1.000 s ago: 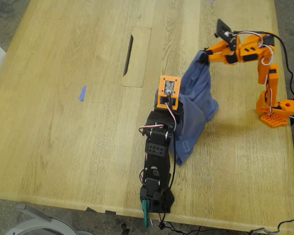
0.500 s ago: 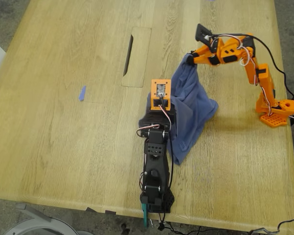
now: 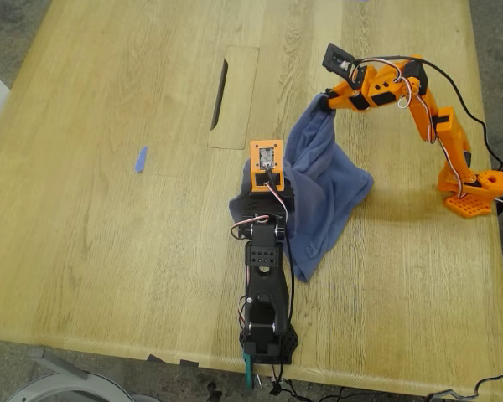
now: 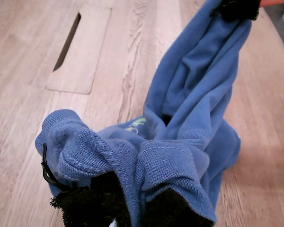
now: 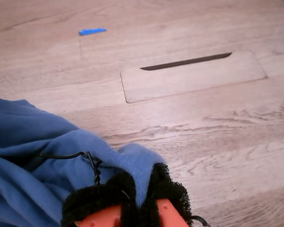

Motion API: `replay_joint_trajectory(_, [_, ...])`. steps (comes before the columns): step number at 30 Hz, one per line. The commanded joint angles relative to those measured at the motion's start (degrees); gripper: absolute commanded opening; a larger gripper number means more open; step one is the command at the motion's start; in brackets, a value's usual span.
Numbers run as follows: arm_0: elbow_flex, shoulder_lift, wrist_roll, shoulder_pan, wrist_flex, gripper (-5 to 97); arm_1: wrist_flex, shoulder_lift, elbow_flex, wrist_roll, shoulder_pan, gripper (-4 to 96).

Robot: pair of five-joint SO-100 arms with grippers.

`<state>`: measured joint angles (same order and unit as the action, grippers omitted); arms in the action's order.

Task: Fold a T-shirt

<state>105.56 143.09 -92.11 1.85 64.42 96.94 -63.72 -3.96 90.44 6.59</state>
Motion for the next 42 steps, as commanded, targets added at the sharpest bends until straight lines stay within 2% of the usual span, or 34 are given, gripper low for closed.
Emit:
replay_joint_trajectory(1, [-0.44,3.6,0.18,-1.41,-2.02,0,0.09,-4.04,2.64,-0.44,0.79,-0.3])
replay_joint_trajectory(13, [6.5,2.37,0.09,-4.31,-8.96,0,0.0,-9.67,20.13,-0.09,3.6,-0.3])
replay_joint_trajectory(25, [10.02,-6.06,0.09,-7.73,-22.32,0,-0.7,-6.06,24.96,0.44,7.73,-0.3])
replay_joint_trajectory(42, [13.71,-15.38,-0.18,-14.59,-36.74,0,-18.28,4.83,25.05,0.7,11.07,-0.3])
